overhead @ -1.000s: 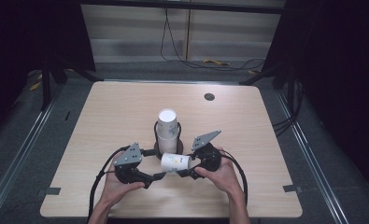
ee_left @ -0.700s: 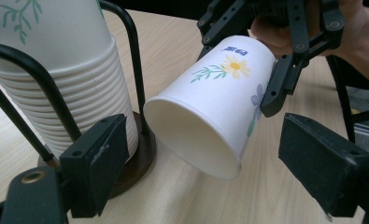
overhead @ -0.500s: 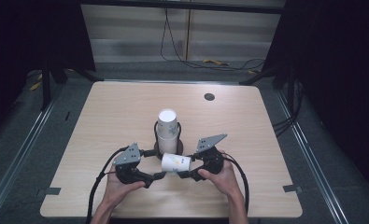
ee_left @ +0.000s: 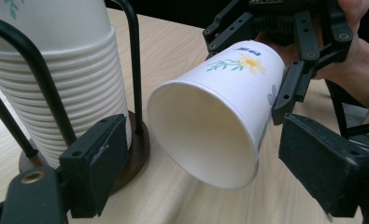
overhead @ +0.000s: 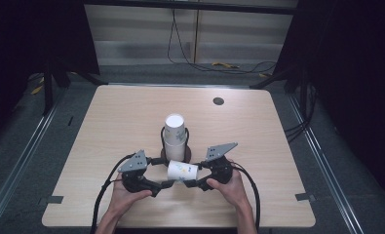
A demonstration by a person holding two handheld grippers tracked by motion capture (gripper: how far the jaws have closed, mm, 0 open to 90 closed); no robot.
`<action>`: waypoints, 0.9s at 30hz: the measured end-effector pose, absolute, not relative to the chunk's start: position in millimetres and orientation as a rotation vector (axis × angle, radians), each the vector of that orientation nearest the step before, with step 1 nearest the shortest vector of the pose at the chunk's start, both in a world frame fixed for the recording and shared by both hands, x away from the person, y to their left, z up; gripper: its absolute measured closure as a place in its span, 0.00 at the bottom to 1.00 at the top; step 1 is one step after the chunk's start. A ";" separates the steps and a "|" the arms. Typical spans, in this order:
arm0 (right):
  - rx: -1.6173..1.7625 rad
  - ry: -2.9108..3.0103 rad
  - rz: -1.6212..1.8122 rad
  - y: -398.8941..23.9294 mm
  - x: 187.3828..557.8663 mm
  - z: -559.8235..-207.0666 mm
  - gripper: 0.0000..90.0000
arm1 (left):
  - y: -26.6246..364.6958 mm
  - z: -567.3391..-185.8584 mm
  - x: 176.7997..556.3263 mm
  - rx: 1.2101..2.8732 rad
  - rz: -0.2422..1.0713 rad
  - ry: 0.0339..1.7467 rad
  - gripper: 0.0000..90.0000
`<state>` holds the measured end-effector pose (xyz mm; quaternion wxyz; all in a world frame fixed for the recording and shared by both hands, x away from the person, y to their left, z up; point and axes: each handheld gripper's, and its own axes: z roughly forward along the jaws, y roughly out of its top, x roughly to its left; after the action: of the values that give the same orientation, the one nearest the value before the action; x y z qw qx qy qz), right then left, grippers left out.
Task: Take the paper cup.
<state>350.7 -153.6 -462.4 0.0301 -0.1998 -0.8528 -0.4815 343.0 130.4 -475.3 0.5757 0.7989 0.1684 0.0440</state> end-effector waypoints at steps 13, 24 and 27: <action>-0.581 -2.600 -1.547 -151.7 348.8 -464.6 0.39 | 133.5 -473.9 344.8 1.852 0.095 0.406 0.17; -0.538 -2.581 -1.587 -149.4 347.8 -465.2 0.39 | 131.9 -477.3 348.5 1.839 0.051 0.367 0.17; -0.529 -2.576 -1.598 -148.9 347.6 -464.8 0.39 | 130.5 -478.3 349.2 1.842 0.045 0.348 0.16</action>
<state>347.6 -148.9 -464.8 0.0321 -0.1716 -0.8368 -0.5189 349.2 130.5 -478.3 0.5917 0.7919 0.1495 0.0193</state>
